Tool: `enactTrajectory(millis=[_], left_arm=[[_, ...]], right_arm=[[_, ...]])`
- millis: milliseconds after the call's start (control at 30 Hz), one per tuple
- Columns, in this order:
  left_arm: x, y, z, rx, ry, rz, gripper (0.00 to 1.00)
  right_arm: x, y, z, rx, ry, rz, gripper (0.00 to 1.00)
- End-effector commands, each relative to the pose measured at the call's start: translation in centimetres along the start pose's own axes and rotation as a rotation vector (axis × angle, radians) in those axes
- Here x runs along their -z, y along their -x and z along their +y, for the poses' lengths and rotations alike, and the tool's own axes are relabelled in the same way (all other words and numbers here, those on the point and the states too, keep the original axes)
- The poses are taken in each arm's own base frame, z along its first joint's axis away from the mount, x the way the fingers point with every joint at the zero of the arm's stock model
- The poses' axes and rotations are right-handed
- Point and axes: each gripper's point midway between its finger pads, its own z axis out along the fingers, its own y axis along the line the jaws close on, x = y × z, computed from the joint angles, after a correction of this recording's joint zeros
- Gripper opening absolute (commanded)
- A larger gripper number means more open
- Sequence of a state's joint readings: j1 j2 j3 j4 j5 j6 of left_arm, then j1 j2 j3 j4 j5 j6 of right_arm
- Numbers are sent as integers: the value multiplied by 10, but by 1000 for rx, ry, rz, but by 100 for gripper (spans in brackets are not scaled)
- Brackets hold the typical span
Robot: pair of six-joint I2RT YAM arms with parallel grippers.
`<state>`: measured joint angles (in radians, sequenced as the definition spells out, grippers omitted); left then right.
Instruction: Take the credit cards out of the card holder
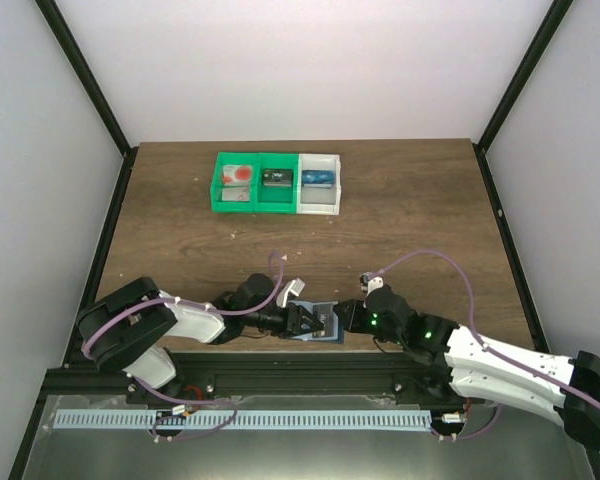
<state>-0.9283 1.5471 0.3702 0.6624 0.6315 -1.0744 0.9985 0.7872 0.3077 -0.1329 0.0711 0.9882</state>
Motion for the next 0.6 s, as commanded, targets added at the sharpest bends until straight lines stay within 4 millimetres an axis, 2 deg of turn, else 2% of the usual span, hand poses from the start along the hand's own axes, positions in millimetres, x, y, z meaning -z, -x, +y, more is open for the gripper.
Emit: enactTrajectory(millis=[0,433,567], left_arm=[[1,3,-5,-31,-10,-20,36],[5,5,10,-41,51,-53,45],[5,5,21,-34,68,-63,46]], right_arm=[[-2,-3,-6,-2,-25,1,14],[-14,-11,5,19,-4,73,14],[-20,-18,5,23,-4,106,15]])
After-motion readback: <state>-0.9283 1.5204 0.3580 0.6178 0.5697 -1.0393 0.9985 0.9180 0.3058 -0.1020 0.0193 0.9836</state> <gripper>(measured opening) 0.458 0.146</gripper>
